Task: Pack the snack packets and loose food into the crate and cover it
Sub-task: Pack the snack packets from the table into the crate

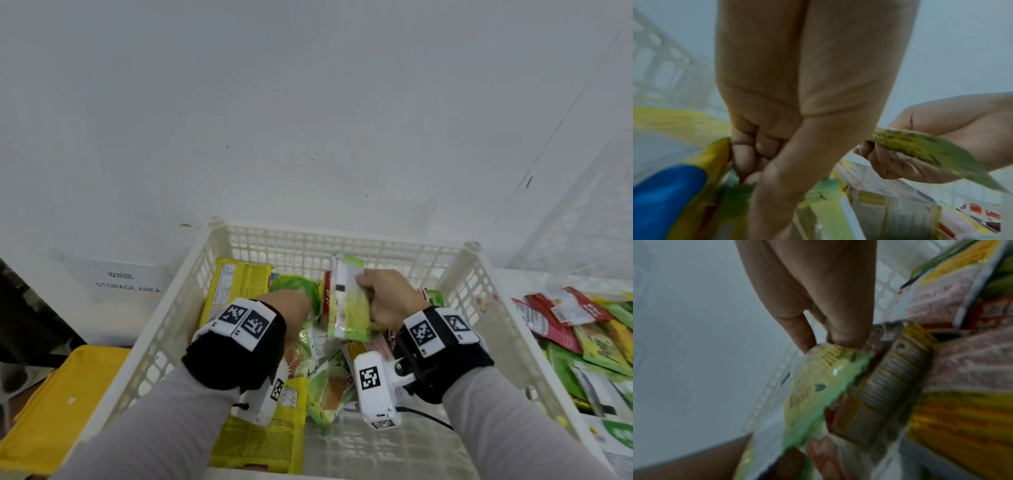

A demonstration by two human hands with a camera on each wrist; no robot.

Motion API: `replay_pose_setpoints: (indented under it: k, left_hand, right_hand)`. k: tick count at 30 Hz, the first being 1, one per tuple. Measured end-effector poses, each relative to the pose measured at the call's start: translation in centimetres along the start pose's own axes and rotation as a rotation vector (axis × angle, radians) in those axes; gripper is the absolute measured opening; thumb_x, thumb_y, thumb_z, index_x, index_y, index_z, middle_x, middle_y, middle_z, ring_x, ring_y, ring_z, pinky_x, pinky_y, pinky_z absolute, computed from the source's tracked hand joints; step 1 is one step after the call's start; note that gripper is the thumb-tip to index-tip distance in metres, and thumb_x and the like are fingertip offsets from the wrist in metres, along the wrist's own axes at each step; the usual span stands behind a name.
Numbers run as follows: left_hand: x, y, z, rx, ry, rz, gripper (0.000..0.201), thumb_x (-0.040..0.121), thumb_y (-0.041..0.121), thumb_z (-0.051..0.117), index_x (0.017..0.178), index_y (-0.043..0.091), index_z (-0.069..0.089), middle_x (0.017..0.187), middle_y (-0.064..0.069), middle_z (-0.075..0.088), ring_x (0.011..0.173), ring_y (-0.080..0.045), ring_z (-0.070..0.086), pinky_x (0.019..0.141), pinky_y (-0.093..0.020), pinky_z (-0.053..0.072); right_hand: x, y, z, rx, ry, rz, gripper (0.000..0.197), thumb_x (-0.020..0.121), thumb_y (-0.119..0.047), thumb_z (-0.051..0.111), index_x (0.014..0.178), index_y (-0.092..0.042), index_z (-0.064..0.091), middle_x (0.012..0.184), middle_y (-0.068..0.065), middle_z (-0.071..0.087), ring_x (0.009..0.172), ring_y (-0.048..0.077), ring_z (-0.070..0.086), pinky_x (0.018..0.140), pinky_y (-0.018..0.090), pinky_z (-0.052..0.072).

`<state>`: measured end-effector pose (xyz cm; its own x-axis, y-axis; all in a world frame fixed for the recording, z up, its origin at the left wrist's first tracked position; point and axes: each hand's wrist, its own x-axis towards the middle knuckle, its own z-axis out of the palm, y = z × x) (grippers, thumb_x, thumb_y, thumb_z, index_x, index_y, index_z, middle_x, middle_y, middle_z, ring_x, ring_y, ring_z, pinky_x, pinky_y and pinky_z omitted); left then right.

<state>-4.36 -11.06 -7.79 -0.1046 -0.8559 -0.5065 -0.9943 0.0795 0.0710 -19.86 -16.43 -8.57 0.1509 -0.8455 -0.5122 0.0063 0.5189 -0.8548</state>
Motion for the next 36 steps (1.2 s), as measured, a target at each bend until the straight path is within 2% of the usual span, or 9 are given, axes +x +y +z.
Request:
replay_pose_setpoints:
  k: [4, 8, 13, 18, 22, 25, 27, 31, 36]
  left_hand:
    - [-0.3, -0.6, -0.5, 0.0, -0.034, 0.014, 0.041, 0.086, 0.002, 0.054, 0.126, 0.011, 0.05, 0.124, -0.009, 0.058, 0.103, -0.024, 0.058, 0.074, -0.028, 0.044]
    - [-0.8, -1.5, -2.0, -0.116, -0.02, 0.065, 0.022, 0.087, 0.008, 0.047, 0.108, 0.014, 0.05, 0.113, -0.007, 0.054, 0.089, -0.021, 0.049, 0.071, -0.029, 0.04]
    - [-0.9, -2.9, -3.3, -0.732, 0.333, 0.072, 0.033, 0.091, -0.004, 0.037, 0.112, 0.016, 0.053, 0.107, -0.003, 0.049, 0.074, -0.016, 0.055, 0.062, -0.026, 0.049]
    - [0.0, -2.5, -2.0, -0.314, 0.643, -0.059, 0.045, 0.084, -0.005, 0.047, 0.126, 0.012, 0.048, 0.111, -0.015, 0.047, 0.095, -0.029, 0.05, 0.073, -0.032, 0.045]
    - [0.2, -1.1, -0.7, 0.044, 0.534, -0.039, 0.045, 0.084, 0.009, 0.056, 0.125, 0.012, 0.041, 0.122, -0.014, 0.041, 0.11, -0.03, 0.042, 0.073, -0.034, 0.041]
    - [0.7, -1.3, 0.6, 0.187, 0.198, -0.061, 0.074, 0.078, 0.028, 0.069, 0.139, 0.014, 0.029, 0.142, -0.01, 0.031, 0.132, -0.029, 0.03, 0.101, -0.045, 0.032]
    - [1.0, -1.7, 1.0, 0.231, 0.091, -0.109, 0.094, 0.077, 0.035, 0.072, 0.147, 0.014, 0.014, 0.155, -0.008, 0.013, 0.143, -0.028, 0.012, 0.111, -0.054, 0.018]
    - [1.2, -2.0, 1.0, 0.233, 0.046, -0.144, 0.078, 0.093, 0.027, 0.049, 0.15, 0.015, -0.003, 0.158, -0.006, -0.012, 0.145, -0.023, -0.011, 0.112, -0.062, -0.001]
    - [1.1, -2.3, 0.7, 0.2, 0.101, -0.14, 0.07, 0.094, 0.017, 0.04, 0.149, 0.01, -0.002, 0.159, -0.007, -0.008, 0.145, -0.022, -0.011, 0.115, -0.056, 0.0]
  right_hand:
    - [-0.6, 1.4, 2.0, -0.042, -0.13, -0.016, 0.012, 0.094, 0.002, 0.047, 0.092, 0.0, 0.058, 0.078, 0.013, 0.064, 0.06, 0.019, 0.063, 0.053, 0.03, 0.057]
    - [-0.5, 1.0, 1.9, 0.049, -0.054, -0.09, 0.021, 0.093, 0.005, 0.047, 0.11, -0.006, 0.052, 0.093, 0.017, 0.062, 0.064, 0.022, 0.059, 0.053, 0.032, 0.055]
    - [0.1, 0.0, 0.4, 0.147, 0.06, -0.122, 0.02, 0.094, 0.005, 0.042, 0.11, -0.002, 0.052, 0.073, 0.01, 0.053, 0.058, 0.018, 0.049, 0.053, 0.032, 0.046]
    - [-0.8, 0.2, 1.4, 0.164, -0.066, -0.16, 0.031, 0.082, 0.015, 0.047, 0.102, -0.006, 0.057, 0.098, 0.017, 0.057, 0.075, 0.026, 0.058, 0.062, 0.036, 0.051]
    - [-1.1, 1.2, 2.8, 0.003, -0.127, -0.242, 0.051, 0.075, 0.023, 0.05, 0.116, -0.007, 0.053, 0.118, 0.021, 0.057, 0.09, 0.032, 0.058, 0.075, 0.044, 0.05]
    - [-1.4, 2.0, 3.3, -0.095, -0.196, -0.288, 0.057, 0.08, 0.022, 0.049, 0.129, -0.009, 0.047, 0.121, 0.01, 0.056, 0.09, 0.023, 0.059, 0.062, 0.027, 0.053]
    - [-1.3, 2.6, 3.6, -0.378, -0.213, -0.355, 0.061, 0.082, 0.017, 0.051, 0.135, -0.013, 0.042, 0.135, 0.007, 0.048, 0.109, 0.022, 0.056, 0.075, 0.029, 0.055]
    - [-1.4, 3.3, 4.7, -1.105, -0.142, -0.546, 0.066, 0.086, 0.009, 0.048, 0.145, -0.013, 0.03, 0.153, 0.012, 0.024, 0.137, 0.026, 0.032, 0.109, 0.028, 0.029]
    - [-2.1, 3.6, 5.8, -1.396, 0.003, -0.753, 0.042, 0.079, 0.005, 0.058, 0.118, -0.011, 0.056, 0.155, 0.018, 0.004, 0.132, 0.032, 0.036, 0.102, 0.032, 0.039]
